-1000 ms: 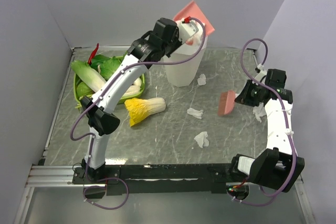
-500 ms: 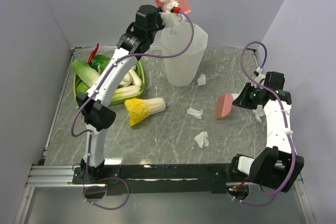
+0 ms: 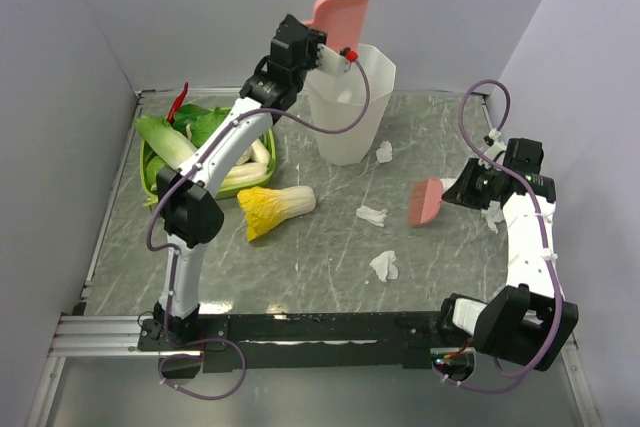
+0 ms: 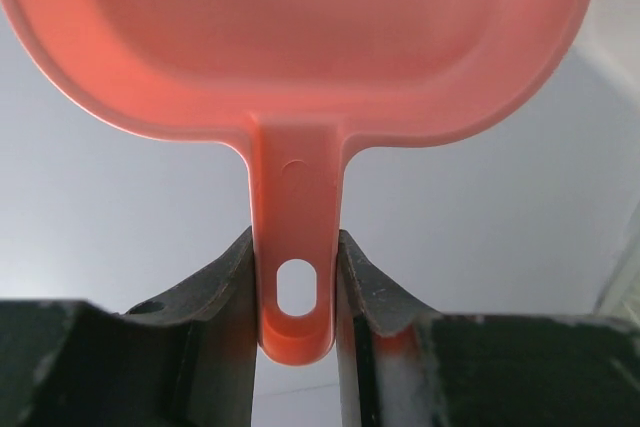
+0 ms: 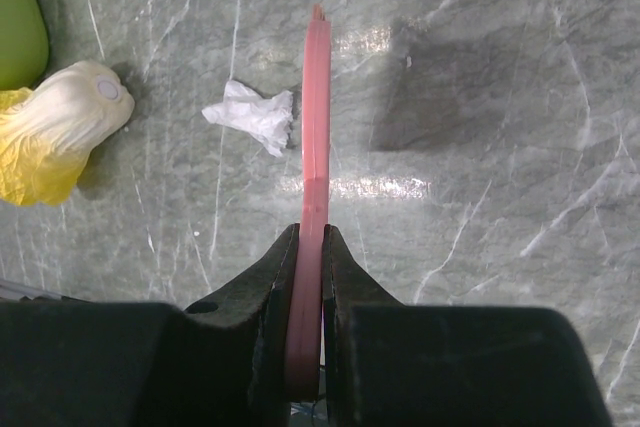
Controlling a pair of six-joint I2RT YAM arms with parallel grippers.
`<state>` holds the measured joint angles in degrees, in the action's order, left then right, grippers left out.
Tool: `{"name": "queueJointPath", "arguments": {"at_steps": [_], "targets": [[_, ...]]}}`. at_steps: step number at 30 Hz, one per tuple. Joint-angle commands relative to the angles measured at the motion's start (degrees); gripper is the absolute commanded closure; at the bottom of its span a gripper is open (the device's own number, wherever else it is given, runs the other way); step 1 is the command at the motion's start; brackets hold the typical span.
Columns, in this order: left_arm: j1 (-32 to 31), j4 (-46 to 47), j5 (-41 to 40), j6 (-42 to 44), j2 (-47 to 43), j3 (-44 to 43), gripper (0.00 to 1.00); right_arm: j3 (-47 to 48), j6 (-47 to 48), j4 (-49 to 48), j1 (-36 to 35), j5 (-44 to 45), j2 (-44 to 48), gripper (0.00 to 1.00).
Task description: Sweep away the paper scraps from the table
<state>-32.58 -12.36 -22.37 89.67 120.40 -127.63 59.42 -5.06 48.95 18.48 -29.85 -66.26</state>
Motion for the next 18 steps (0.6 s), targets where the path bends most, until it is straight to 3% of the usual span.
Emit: {"name": "queueJointPath", "arguments": {"at_steps": [1, 4, 6, 8, 10, 12, 13, 16, 18], "targets": [[-0.1, 9.0, -2.6, 0.2, -2.5, -1.8, 0.99, -0.7, -0.6, -1.8, 0.4, -1.5, 2.8, 1.0], [0.1, 19.9, -1.6, -1.0, -7.0, 6.0, 0.99, -0.7, -0.2, -1.9, 0.4, -2.5, 2.5, 1.0], [-0.2, 18.4, -4.8, -6.1, -6.4, 3.2, 0.99, 0.5, 1.4, -2.5, 0.4, -4.5, 1.8, 1.0], [-0.7, 5.7, -6.5, -20.7, -5.4, -6.7, 0.99, 2.6, 4.3, -3.1, 0.4, -6.4, 0.9, 1.0], [-0.8, -4.1, -3.8, -34.2, -6.7, -10.8, 0.99, 6.6, 8.8, -4.7, 0.3, -5.4, -0.6, 1.0], [-1.2, -13.5, 1.3, -40.2, -14.1, -6.2, 0.99, 10.7, 13.8, -6.6, 0.3, -4.9, -2.0, 1.0], [-1.5, -14.9, 6.6, -43.5, -17.6, 2.3, 0.99, 11.9, 15.5, -8.8, 0.2, -5.1, -2.6, 1.0], [-4.3, -19.2, 15.1, -45.7, -30.6, 18.9, 0.99, 14.4, 23.1, -14.9, -0.6, -7.6, -4.1, 1.0], [-6.8, -24.1, 18.1, -47.0, -37.2, 24.7, 0.99, 14.1, 31.1, -17.9, -2.2, -8.0, -4.8, 1.0]]}}
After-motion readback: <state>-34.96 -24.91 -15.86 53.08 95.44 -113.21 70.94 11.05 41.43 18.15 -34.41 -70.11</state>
